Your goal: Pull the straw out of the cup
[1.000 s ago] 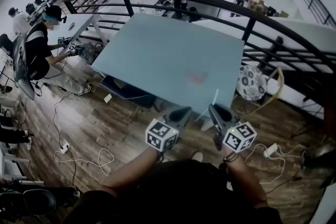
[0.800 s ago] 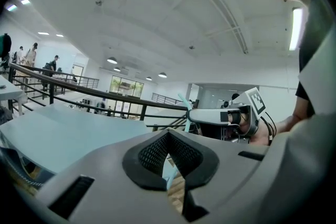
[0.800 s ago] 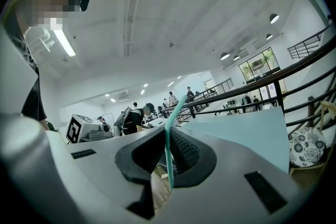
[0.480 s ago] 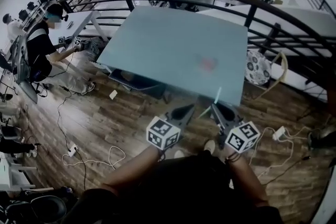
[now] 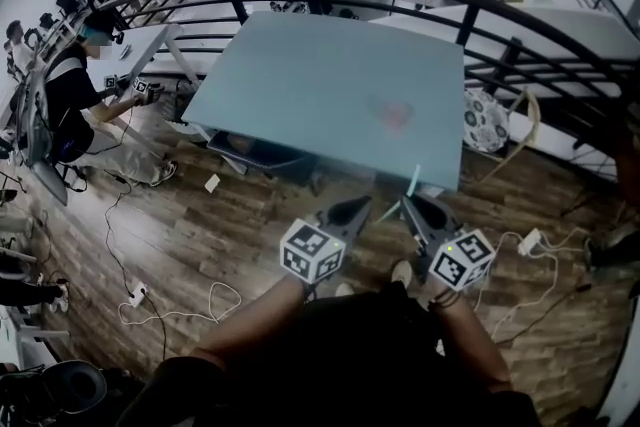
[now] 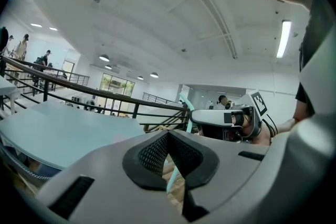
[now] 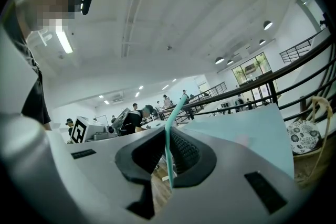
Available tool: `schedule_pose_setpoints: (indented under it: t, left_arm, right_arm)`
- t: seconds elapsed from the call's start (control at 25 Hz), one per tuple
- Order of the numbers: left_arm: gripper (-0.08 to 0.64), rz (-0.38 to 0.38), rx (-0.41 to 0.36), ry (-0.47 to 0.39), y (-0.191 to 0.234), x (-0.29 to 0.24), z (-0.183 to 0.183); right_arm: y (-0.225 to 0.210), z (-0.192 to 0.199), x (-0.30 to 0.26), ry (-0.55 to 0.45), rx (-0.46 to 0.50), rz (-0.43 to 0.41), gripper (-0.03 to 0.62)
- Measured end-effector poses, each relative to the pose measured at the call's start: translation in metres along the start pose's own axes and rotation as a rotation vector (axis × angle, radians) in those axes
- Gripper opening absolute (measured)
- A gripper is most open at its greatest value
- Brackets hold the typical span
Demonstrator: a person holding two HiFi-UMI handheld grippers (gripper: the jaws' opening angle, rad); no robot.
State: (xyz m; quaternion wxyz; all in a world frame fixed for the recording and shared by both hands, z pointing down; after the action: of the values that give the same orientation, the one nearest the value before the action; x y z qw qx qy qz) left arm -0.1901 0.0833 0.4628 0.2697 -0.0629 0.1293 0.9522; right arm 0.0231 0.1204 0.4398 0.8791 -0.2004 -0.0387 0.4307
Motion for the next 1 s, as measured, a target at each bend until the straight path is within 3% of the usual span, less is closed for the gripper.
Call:
schedule_pose_setpoints:
  t: [1.0]
  left_arm:
    - [0.012,0.013,0.0,-0.021,-0.007,0.015,0.001]
  right_arm:
    - [0.021,0.003,0.006,-0.002,0.008,0.005,0.038]
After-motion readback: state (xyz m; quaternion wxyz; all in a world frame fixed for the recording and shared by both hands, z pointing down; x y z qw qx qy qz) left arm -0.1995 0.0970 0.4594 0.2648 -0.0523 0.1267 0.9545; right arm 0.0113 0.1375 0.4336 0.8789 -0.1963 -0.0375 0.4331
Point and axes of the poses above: the fingertips, and each gripper's own axes: x backward along the fingers, y to its left, z out of its underside, the point moved 10 cm from there along x, backward along the fingers, and after that the axes turned 3 degrees about -x, right-handed, at the moved point
